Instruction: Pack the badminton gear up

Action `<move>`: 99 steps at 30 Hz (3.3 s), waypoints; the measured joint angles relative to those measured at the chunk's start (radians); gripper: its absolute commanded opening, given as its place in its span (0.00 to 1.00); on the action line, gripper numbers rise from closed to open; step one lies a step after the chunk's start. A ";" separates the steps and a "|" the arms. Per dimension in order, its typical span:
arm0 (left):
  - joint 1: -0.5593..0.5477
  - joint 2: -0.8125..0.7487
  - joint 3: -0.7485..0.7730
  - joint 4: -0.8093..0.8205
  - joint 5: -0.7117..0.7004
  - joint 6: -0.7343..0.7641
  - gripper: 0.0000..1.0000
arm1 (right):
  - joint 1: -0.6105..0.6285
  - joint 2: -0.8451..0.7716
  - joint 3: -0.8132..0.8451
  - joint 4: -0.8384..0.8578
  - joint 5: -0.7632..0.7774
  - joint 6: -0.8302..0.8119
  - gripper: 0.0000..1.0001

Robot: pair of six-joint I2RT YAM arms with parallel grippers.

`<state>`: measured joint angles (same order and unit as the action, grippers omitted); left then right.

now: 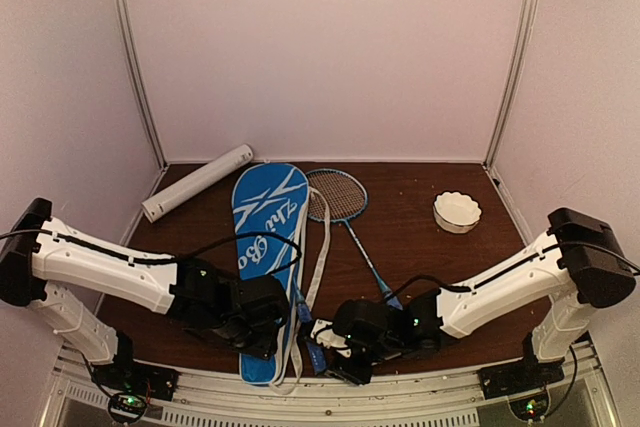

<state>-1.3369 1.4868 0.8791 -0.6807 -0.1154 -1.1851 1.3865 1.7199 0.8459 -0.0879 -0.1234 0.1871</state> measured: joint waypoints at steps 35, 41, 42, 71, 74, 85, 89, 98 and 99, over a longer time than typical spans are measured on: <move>-0.013 0.036 -0.041 0.087 0.040 -0.093 0.35 | 0.028 0.046 0.071 -0.051 0.027 -0.005 0.46; -0.013 0.039 -0.041 0.086 0.041 -0.092 0.20 | 0.034 0.069 0.100 -0.052 0.027 -0.005 0.45; -0.013 0.039 -0.041 0.086 0.040 -0.092 0.16 | 0.035 0.070 0.101 -0.052 0.027 -0.005 0.45; -0.013 -0.016 -0.060 0.104 0.036 -0.087 0.00 | 0.067 -0.071 0.071 -0.008 0.030 -0.007 0.52; -0.013 -0.018 -0.060 0.104 0.032 -0.072 0.00 | 0.066 -0.074 0.016 0.006 0.045 -0.030 0.56; -0.013 -0.025 -0.079 0.135 0.033 -0.045 0.00 | 0.065 0.035 0.044 -0.008 0.073 -0.129 0.41; -0.013 -0.038 -0.088 0.140 0.033 -0.032 0.00 | 0.065 0.036 0.048 -0.001 0.077 -0.132 0.36; -0.013 -0.040 -0.087 0.158 0.033 0.008 0.00 | 0.065 -0.026 0.045 0.040 0.080 -0.124 0.31; -0.013 -0.040 -0.088 0.160 0.033 0.010 0.00 | 0.065 -0.035 0.044 0.050 0.080 -0.122 0.31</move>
<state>-1.3502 1.4471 0.7914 -0.5205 -0.0826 -1.1751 1.4517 1.6852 0.8902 -0.0383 -0.0433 0.0647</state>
